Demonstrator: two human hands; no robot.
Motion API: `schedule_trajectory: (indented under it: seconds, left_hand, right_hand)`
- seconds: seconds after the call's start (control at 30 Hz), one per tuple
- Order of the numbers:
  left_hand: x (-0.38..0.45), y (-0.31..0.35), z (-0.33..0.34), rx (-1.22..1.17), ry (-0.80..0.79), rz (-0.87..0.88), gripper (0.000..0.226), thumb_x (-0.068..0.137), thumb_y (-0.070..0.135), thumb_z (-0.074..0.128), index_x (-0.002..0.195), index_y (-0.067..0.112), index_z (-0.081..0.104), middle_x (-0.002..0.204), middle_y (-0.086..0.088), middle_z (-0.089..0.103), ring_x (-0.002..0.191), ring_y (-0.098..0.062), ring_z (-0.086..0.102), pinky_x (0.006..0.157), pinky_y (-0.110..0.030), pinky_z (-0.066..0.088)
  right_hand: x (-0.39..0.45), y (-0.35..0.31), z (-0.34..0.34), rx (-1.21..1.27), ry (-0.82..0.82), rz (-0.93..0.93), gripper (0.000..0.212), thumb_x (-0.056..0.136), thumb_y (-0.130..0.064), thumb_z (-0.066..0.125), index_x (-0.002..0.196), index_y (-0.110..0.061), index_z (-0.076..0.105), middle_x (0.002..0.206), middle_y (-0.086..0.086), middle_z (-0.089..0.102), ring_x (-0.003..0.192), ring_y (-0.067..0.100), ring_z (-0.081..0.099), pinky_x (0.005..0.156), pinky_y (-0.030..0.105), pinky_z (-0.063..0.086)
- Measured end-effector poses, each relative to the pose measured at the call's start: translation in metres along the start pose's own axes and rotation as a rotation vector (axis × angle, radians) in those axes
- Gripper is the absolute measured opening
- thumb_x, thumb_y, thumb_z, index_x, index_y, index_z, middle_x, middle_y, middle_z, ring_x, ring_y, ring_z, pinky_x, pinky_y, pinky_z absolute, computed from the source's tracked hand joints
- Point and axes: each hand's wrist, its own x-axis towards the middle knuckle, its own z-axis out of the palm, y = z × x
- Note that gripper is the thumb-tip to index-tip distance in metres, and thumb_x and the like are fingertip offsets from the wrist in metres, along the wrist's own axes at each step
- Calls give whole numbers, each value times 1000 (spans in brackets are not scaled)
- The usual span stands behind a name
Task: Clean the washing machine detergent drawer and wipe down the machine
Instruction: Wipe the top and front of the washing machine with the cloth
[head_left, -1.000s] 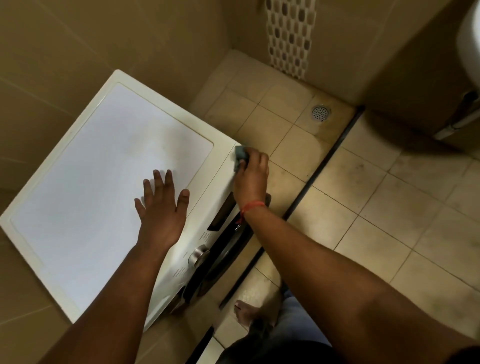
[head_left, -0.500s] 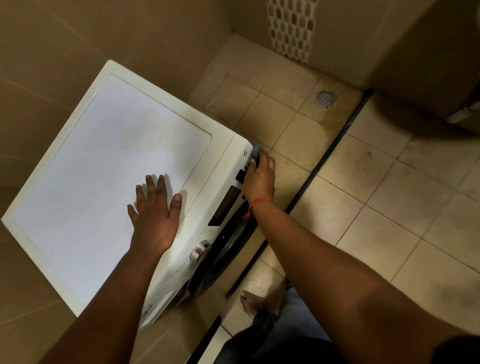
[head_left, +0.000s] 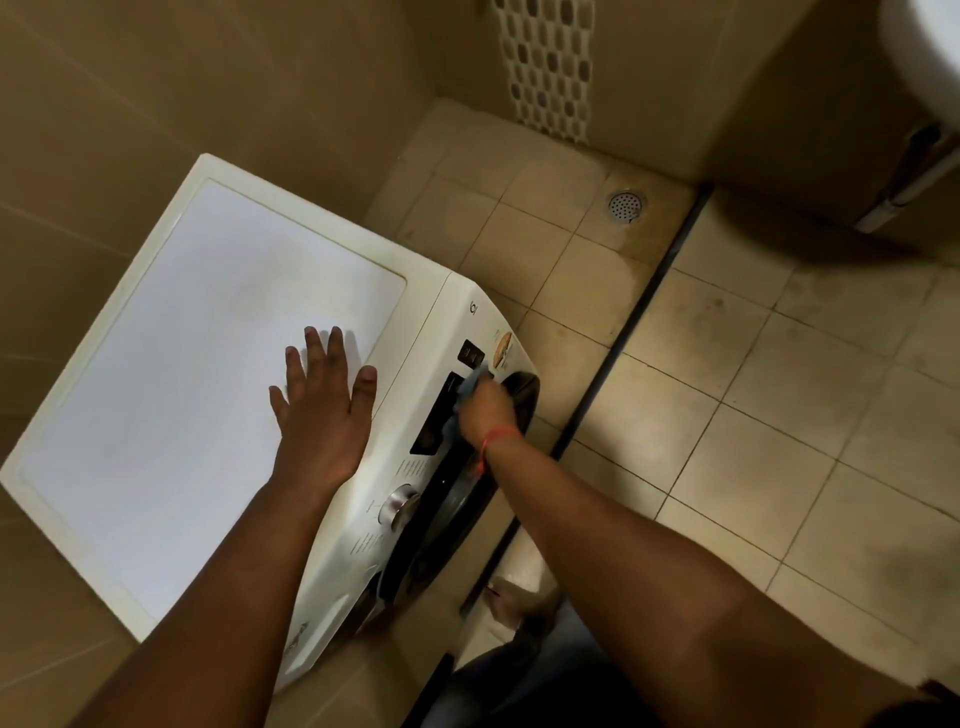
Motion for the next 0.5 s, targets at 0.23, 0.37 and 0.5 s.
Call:
schedule_trajectory:
  seconds: [0.23, 0.37, 0.5]
  left_hand:
    - [-19, -29, 0, 6, 37, 29, 76, 90, 61, 6, 156, 24, 6, 165, -4, -4, 151, -28, -6, 117, -59, 3]
    - [-31, -58, 11, 38, 16, 44, 75, 91, 60, 10, 156, 23, 7, 165, -6, -3, 151, -29, -4, 117, -60, 4]
    - [-40, -88, 16, 54, -16, 53, 76, 91, 61, 10, 156, 24, 5, 164, -4, -7, 151, -27, -7, 118, -58, 1]
  right_hand:
    - [-9, -32, 0, 167, 354, -231, 64, 91, 3, 43, 151, -15, 27, 143, 15, 38, 127, 29, 42, 106, 36, 36]
    - [-69, 5, 57, -108, 385, -451, 29, 103, -24, 42, 128, -36, 50, 119, -5, 58, 109, 9, 56, 89, 26, 43]
    - [-71, 9, 79, 46, 413, -422, 42, 100, -14, 42, 141, -25, 42, 123, 2, 47, 110, 18, 52, 92, 21, 41]
